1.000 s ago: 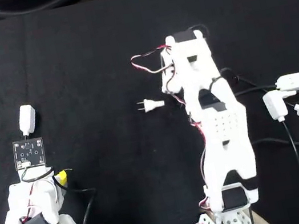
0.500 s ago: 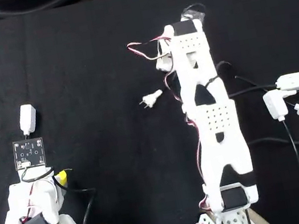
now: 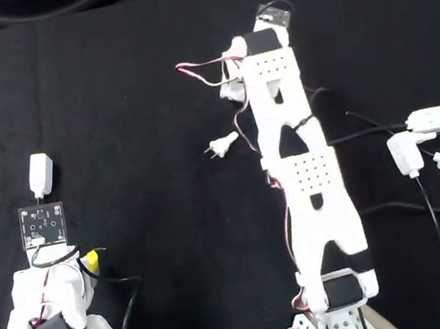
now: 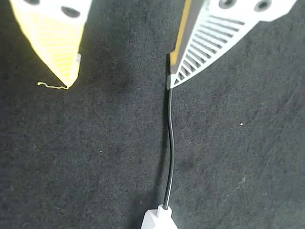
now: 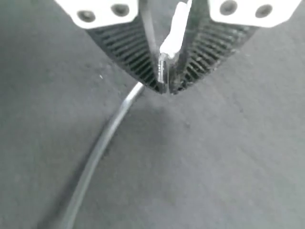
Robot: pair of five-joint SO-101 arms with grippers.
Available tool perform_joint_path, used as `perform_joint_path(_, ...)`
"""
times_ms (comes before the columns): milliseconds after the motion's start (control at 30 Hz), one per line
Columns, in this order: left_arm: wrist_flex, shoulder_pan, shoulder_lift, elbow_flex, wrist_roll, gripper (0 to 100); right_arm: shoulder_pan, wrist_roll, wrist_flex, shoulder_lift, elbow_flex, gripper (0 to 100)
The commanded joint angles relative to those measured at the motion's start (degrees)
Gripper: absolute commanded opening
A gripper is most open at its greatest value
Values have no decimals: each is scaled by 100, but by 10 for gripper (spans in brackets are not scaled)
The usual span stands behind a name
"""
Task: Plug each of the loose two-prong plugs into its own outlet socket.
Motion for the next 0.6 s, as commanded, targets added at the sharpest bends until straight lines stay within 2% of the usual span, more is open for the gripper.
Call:
perform_joint_path(0,-114,40,-18,-22,-44,299,-211,9,220,-1525,1763,15)
perform_joint_path(167,-114,40,-18,-22,-44,299,-782,-26,9,-2800,3697,15)
perform_joint_path(267,-114,40,-18,-22,-44,299,-1020,-563,-299,-2985,4382,15)
perform_joint_path(367,-114,40,-18,-22,-44,299,-1020,-1090,-598,-2923,4620,24)
perform_joint_path(567,-114,40,-18,-22,-44,299,-1020,-1600,-695,-2721,4541,165)
